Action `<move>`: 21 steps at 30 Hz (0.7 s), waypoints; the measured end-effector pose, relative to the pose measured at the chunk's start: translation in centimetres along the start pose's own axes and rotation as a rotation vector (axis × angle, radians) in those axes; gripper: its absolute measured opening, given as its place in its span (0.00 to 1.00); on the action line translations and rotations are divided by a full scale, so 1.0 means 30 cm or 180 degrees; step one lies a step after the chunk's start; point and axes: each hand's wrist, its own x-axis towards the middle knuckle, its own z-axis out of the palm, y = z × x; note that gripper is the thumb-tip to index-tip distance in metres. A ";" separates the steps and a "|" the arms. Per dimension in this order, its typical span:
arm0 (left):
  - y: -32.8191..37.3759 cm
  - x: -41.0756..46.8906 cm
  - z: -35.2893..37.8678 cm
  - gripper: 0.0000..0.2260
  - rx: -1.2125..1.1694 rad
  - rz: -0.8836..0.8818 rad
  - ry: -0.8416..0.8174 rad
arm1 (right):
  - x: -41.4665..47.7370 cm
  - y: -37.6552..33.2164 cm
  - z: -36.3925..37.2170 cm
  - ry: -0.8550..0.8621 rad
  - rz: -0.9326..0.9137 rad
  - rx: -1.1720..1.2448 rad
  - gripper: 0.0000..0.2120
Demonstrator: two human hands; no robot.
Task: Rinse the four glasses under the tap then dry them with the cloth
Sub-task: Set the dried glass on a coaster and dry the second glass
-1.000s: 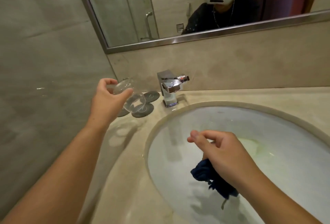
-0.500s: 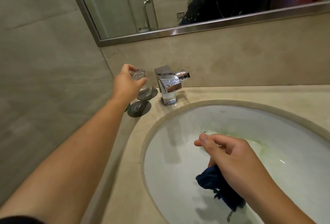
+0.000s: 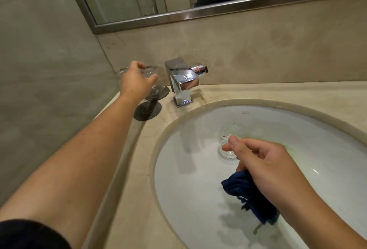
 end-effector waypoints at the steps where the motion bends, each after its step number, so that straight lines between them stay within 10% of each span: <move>1: 0.001 -0.003 -0.002 0.24 -0.0010 0.0024 0.0007 | -0.001 -0.002 0.000 0.0015 0.0003 -0.0013 0.11; 21: 0.000 -0.043 -0.016 0.25 -0.0118 0.0257 0.0111 | 0.011 0.025 -0.007 0.0123 0.0075 -0.0089 0.14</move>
